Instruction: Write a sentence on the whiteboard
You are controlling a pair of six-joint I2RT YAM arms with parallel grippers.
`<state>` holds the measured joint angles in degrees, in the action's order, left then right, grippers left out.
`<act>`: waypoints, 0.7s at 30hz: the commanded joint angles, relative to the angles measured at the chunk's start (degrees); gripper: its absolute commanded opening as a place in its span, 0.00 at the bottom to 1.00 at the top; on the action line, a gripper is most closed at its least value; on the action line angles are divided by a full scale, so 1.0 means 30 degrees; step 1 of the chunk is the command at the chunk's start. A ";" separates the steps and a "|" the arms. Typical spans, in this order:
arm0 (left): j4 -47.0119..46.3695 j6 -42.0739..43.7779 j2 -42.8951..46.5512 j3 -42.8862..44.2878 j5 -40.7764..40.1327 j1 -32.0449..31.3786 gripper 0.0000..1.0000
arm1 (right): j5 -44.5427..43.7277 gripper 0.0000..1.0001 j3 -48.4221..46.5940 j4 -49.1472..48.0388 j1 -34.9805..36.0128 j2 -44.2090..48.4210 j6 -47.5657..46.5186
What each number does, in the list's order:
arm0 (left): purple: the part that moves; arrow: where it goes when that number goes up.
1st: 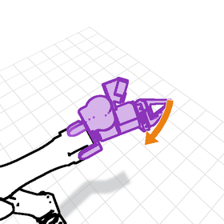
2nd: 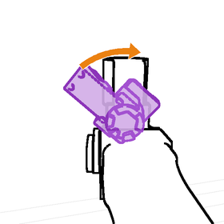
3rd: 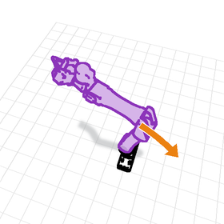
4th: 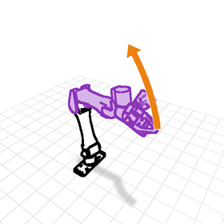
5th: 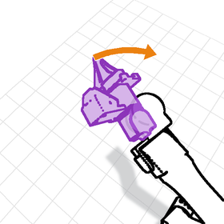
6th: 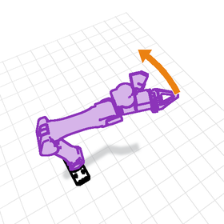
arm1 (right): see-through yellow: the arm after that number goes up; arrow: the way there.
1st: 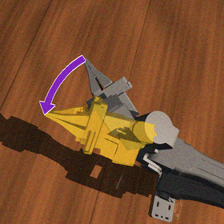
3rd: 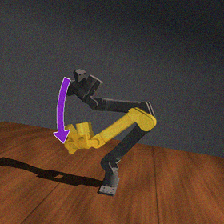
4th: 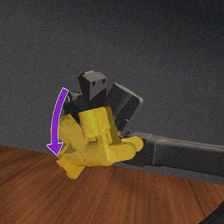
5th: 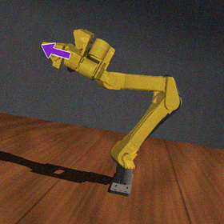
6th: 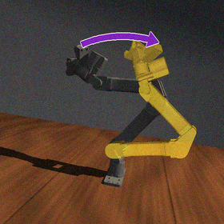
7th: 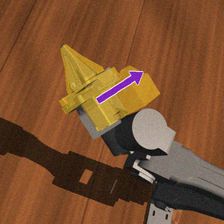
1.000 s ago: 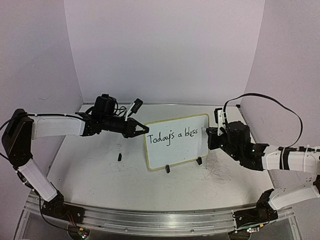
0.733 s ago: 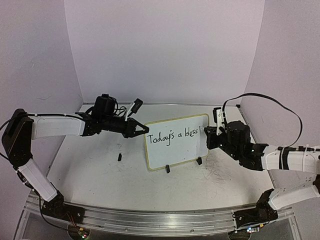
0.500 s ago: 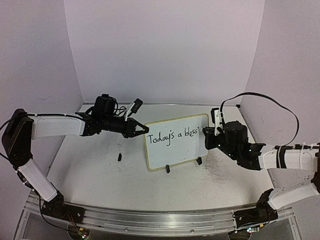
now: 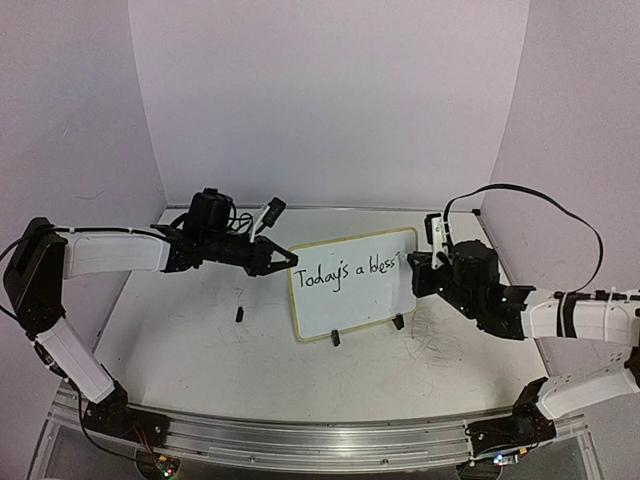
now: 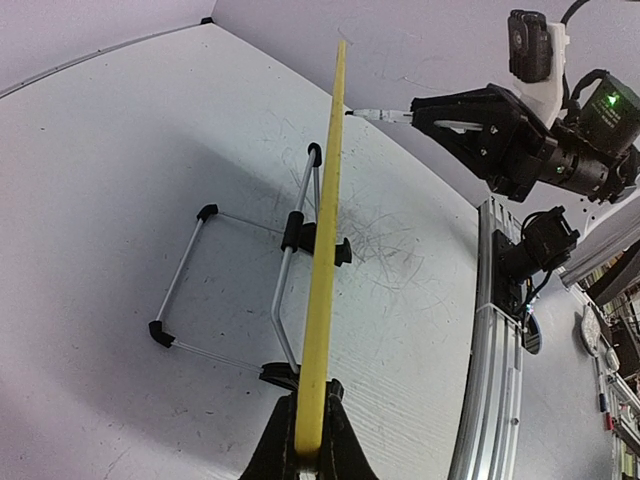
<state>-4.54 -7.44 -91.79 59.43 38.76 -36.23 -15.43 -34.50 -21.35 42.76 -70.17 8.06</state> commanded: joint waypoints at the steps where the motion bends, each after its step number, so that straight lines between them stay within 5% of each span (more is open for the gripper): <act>1: -0.0777 0.0634 0.0586 0.0295 -0.1021 0.0123 0.00 | 0.0382 0.00 -0.0238 0.0443 -0.0087 0.1312 0.0386; 21: -0.0755 0.0653 0.0735 0.0290 -0.1029 0.0122 0.00 | -0.0101 0.00 -0.0527 0.0070 -0.0074 -0.0015 0.0448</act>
<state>-4.52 -7.31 -91.78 59.44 38.79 -36.23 -14.19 -34.50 -18.83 42.76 -69.47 9.08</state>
